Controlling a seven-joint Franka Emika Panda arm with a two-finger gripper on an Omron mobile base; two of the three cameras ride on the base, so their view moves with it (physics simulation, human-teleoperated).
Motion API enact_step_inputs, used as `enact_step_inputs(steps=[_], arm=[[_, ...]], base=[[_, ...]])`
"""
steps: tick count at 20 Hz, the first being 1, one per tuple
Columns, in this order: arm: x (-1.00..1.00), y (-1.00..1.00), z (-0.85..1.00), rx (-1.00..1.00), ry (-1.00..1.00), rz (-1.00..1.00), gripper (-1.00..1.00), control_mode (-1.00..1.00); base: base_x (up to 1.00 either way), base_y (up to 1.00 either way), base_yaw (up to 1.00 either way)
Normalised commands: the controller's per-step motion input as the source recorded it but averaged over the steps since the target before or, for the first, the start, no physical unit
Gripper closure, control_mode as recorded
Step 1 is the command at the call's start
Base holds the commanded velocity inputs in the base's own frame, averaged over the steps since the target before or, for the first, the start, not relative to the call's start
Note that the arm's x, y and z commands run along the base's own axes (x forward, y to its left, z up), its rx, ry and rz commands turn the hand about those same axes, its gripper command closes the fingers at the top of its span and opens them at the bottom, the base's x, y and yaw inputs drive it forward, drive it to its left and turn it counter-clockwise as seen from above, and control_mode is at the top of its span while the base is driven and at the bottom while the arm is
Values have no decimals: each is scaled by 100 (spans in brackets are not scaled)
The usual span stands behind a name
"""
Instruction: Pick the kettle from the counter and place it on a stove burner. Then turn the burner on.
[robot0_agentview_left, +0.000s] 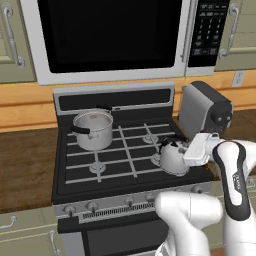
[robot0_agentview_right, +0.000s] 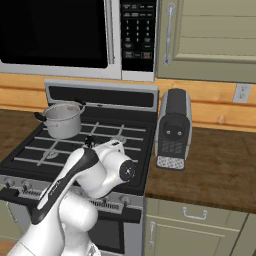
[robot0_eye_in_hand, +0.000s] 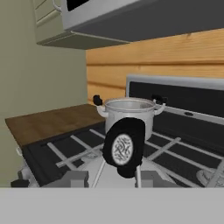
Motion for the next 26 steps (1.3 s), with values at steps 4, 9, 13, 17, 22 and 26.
enact_step_inputs(steps=[4, 9, 13, 17, 22, 26], arm=[[0, 84, 0, 0, 2, 9, 100, -100], [0, 83, 0, 0, 2, 10, 100, -100], [1, 82, 0, 0, 2, 10, 100, -100], [5, 81, 0, 0, 1, 10, 100, -100], [14, 73, 0, 0, 0, 4, 100, -100], [19, 62, 0, 0, 0, 0, 100, -100]], base=[[0, 0, 0], [0, 0, 0], [0, 0, 0], [0, 0, 0], [0, 0, 0], [0, 0, 0]])
